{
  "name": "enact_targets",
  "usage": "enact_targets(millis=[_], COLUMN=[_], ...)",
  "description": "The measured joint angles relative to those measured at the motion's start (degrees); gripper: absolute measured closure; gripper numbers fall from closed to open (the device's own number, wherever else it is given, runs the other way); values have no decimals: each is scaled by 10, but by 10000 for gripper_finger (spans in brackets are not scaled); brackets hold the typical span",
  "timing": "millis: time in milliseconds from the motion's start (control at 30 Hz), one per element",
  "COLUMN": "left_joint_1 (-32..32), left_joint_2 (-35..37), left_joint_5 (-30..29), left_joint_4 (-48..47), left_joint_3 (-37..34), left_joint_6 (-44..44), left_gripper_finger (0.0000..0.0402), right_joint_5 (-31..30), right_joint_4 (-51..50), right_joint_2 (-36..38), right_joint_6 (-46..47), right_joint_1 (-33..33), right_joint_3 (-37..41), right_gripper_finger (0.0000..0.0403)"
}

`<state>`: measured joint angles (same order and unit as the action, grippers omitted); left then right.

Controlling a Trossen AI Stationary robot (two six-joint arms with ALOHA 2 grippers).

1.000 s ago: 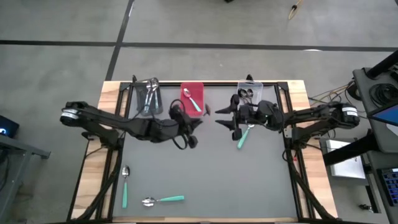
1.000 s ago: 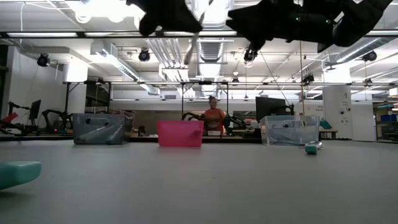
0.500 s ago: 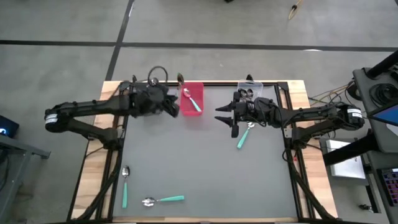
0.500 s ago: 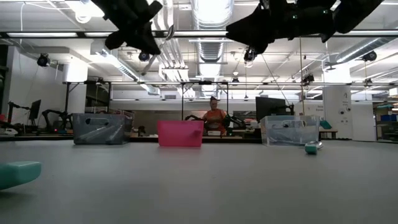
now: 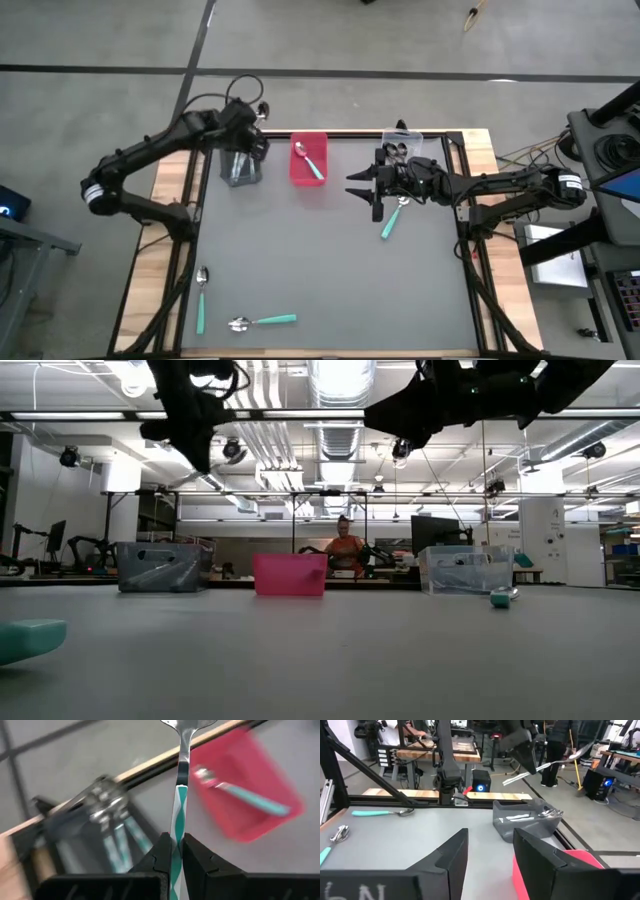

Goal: Sort silverware by color (type)
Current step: Put the blue patterned spoon into the black bin

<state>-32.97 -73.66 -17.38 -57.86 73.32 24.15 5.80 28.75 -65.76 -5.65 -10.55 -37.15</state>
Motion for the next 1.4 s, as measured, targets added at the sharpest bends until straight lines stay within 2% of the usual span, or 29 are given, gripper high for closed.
enact_targets(millis=[200, 400, 600, 967, 1400], left_joint_1=[-64, -124, -162, -185, -187], left_joint_2=[-43, -67, -94, -158, -171], left_joint_5=[4, 43, 48, 55, 55], left_joint_4=[-76, -75, -61, -31, -22], left_joint_3=[27, 8, 5, 4, 4], left_joint_6=[-25, -37, -42, -60, -59], left_gripper_finger=[395, 395, 395, 395, 393], right_joint_5=[0, 0, 0, 0, 0], right_joint_4=[-1, -7, -8, -11, -15], right_joint_2=[0, 0, 0, 0, 0], right_joint_6=[0, -4, -6, -6, -11], right_joint_1=[0, 0, 0, 0, 0], right_joint_3=[0, 0, 0, 0, 0], right_gripper_finger=[263, 264, 264, 264, 264])
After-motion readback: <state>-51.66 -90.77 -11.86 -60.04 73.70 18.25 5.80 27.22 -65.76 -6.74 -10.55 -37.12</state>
